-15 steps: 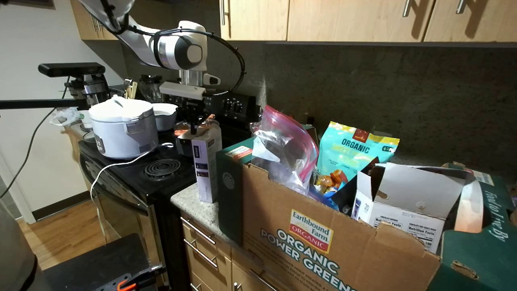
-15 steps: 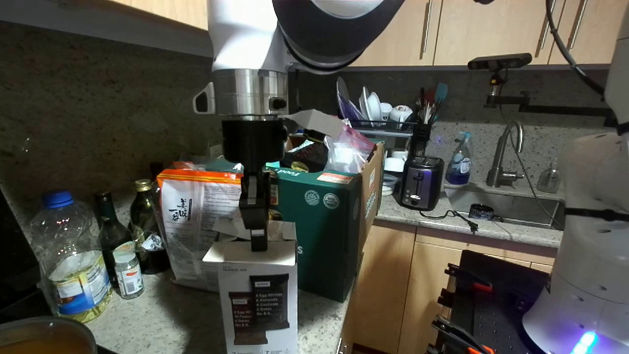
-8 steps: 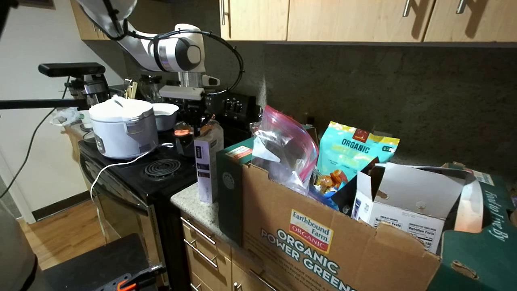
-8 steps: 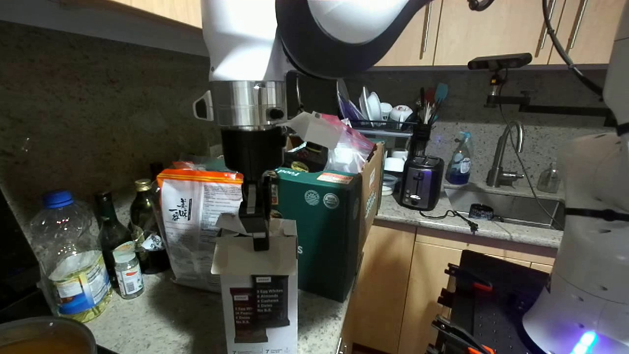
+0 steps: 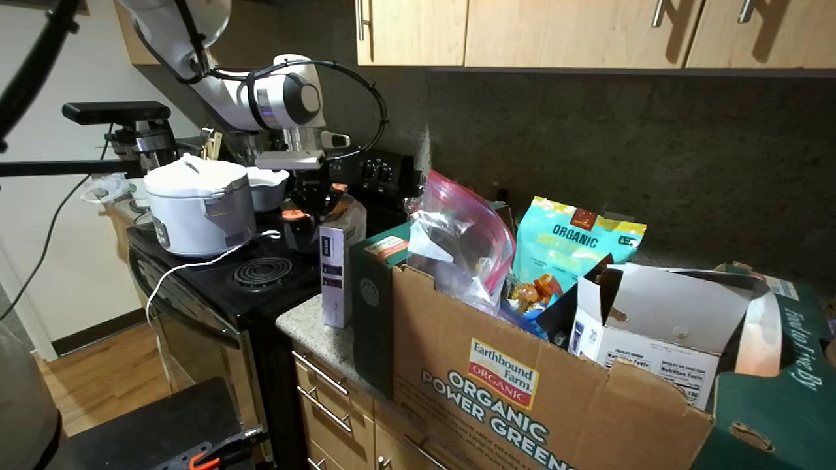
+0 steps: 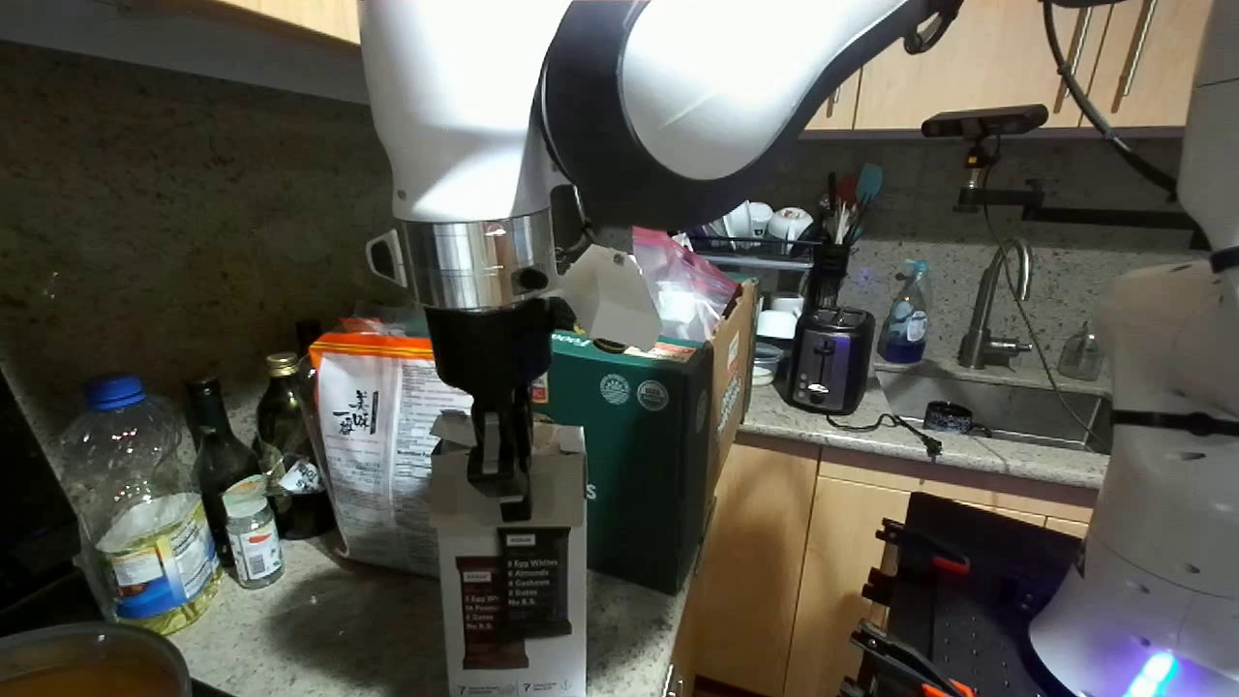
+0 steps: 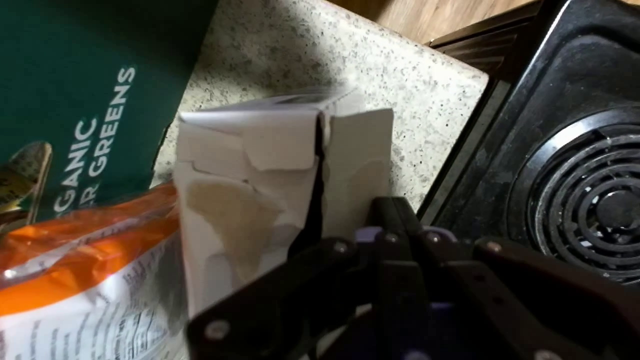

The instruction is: Pick up the white box, put it on the table and open it

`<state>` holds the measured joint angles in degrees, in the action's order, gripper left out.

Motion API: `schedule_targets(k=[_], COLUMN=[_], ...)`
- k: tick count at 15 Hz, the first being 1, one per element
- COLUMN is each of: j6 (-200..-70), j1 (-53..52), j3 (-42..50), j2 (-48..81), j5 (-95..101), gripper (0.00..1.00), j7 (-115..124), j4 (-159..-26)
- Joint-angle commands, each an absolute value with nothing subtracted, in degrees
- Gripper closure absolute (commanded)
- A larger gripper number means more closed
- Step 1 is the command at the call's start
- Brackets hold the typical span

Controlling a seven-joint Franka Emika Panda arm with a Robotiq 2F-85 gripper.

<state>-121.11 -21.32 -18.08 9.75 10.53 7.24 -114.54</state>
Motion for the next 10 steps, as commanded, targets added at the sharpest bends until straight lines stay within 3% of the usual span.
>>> schedule_targets(k=[1,10], j6=[-119.36,-120.39], j1=[-22.23,-23.34], j3=[-18.32,-20.25], j2=[10.06,7.34], j5=[11.50,10.96], gripper=[1.00,1.00], j7=[8.00,5.92], j4=[-113.16,-111.47])
